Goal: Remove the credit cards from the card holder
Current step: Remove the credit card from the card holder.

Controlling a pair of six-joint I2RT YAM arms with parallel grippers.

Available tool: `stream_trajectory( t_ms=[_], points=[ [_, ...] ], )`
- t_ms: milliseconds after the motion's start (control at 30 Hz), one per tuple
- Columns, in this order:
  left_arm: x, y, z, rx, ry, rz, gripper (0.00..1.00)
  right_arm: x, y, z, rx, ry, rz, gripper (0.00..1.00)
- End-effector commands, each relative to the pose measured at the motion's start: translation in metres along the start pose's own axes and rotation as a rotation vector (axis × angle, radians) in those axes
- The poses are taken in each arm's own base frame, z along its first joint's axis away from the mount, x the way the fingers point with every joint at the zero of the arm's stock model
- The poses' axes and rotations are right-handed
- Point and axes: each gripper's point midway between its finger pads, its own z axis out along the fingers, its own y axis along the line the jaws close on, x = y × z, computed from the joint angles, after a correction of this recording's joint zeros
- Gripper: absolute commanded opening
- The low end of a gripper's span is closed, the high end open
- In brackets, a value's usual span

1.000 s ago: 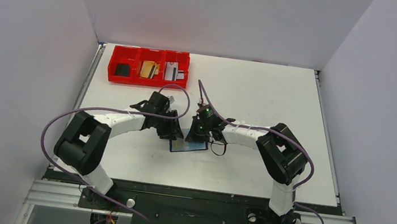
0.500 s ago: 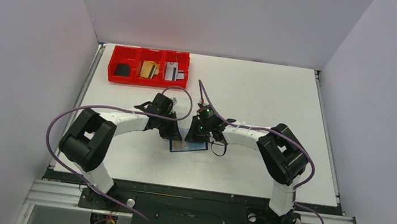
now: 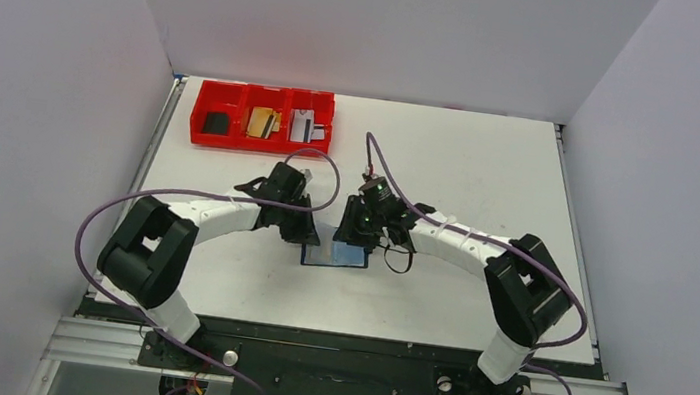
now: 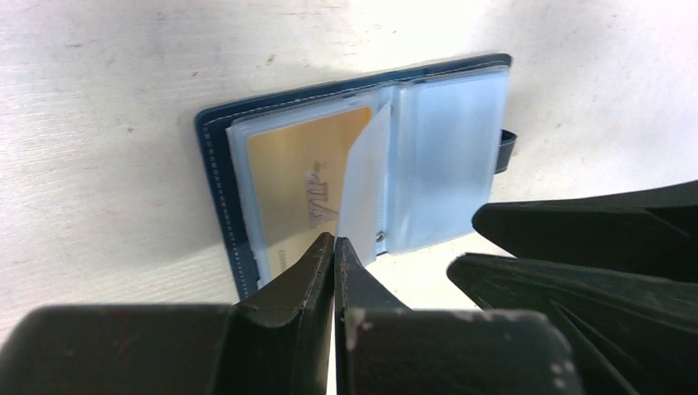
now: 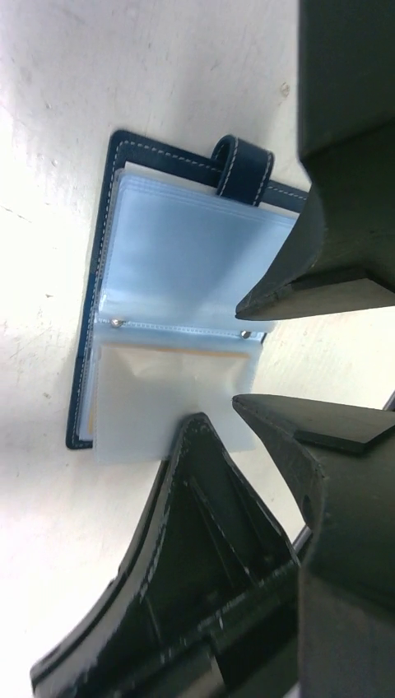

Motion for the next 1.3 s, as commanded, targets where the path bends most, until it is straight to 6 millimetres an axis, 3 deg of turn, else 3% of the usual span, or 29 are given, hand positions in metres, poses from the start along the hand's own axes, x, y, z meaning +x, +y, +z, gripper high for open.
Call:
stream_trajectory(
  t_ms=[0, 200, 467, 1000, 1067, 1267],
  points=[
    [-0.02, -0.039, -0.018, 0.08, -0.073, 0.07, 0.0, -0.028, 0.01, -0.03, -0.016, -0.098, -0.01, 0.36],
    [-0.019, -0.062, -0.014, 0.105, -0.064, 0.101, 0.0, -0.036, -0.016, -0.049, 0.058, -0.156, 0.001, 0.37],
    [-0.019, -0.077, -0.003, 0.097, -0.055, 0.124, 0.04, -0.036, -0.054, -0.073, 0.118, -0.211, 0.046, 0.39],
    [-0.024, -0.105, 0.024, 0.095, -0.035, 0.156, 0.14, -0.038, -0.08, -0.093, 0.154, -0.247, 0.073, 0.39],
    [-0.027, -0.107, 0.03, 0.095, -0.033, 0.155, 0.16, -0.037, -0.081, -0.093, 0.158, -0.246, 0.071, 0.39],
    [-0.033, -0.113, 0.048, 0.105, -0.028, 0.165, 0.39, -0.033, -0.084, -0.092, 0.166, -0.236, 0.068, 0.39]
  ],
)
